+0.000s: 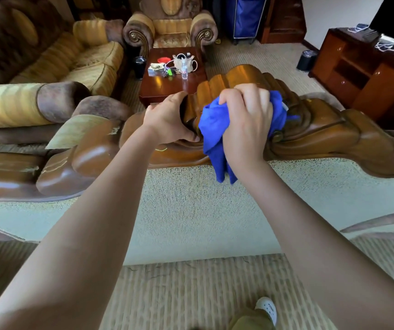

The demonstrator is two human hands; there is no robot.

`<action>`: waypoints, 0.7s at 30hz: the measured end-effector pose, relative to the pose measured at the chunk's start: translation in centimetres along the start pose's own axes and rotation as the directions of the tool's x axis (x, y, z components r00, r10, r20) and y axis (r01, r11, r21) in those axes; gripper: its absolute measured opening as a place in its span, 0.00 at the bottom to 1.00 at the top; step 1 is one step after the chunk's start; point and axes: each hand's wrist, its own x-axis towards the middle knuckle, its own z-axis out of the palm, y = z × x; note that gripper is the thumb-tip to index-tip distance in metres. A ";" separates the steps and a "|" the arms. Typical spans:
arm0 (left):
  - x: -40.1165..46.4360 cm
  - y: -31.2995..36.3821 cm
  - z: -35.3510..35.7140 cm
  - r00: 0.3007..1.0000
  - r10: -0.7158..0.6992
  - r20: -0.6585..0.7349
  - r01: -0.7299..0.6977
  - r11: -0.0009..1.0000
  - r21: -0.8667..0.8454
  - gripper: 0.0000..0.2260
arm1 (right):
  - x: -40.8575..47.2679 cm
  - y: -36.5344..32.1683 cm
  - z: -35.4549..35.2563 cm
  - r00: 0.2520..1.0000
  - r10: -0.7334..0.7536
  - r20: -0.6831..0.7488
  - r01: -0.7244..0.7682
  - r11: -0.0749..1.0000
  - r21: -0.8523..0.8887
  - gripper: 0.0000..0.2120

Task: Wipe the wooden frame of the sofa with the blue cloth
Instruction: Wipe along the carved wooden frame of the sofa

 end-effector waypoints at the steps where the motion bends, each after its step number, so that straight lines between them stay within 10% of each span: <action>1: 0.0 0.0 0.0 1.000 0.000 -0.001 0.000 1.000 0.002 0.48 | 0.1 -0.2 0.3 1.000 -0.014 0.003 0.014 1.000 -0.023 0.06; 21: 0.1 0.1 0.2 1.000 -0.006 0.006 0.006 1.000 0.024 0.47 | -0.4 0.1 0.0 1.000 0.012 0.011 -0.013 0.988 0.155 0.07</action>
